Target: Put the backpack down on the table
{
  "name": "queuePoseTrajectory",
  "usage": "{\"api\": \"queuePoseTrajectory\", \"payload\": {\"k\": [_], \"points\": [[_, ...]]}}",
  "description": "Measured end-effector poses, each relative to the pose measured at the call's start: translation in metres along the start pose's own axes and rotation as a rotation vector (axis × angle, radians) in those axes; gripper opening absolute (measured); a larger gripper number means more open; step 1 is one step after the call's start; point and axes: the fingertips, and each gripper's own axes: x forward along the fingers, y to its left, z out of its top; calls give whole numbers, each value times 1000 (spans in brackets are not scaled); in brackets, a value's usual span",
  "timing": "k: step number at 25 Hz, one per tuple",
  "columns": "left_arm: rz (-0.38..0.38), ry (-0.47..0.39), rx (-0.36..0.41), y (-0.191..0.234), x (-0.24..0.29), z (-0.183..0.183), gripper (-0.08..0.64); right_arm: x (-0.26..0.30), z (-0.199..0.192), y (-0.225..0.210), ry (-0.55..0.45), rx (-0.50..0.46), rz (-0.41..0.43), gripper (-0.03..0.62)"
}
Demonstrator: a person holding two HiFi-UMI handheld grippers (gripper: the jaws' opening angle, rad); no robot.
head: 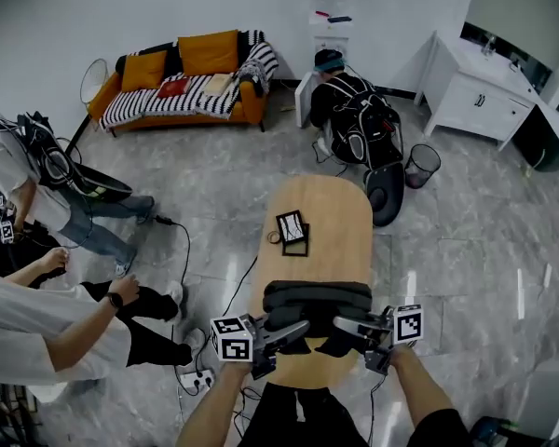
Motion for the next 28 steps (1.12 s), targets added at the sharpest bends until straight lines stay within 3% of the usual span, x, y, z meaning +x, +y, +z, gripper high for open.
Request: {"api": "queuePoseTrajectory", "payload": {"k": [7, 11, 15, 21, 25, 28], "points": [[-7, 18, 63, 49, 32, 35, 48, 6, 66, -28, -138, -8, -23, 94], [-10, 51, 73, 72, 46, 47, 48, 6, 84, -43, -219, 8, -52, 94], [10, 109, 64, 93, 47, 24, 47, 4, 68, -68, -226, 40, -61, 97], [20, 106, 35, 89, 37, -12, 46, 2, 28, -71, -176, 41, -54, 91], [57, 158, 17, 88, 24, -47, 46, -6, -16, -96, -91, -12, -245, 100], [99, 176, 10, 90, 18, -63, 46, -21, -27, -109, -115, -58, -365, 151]]}}
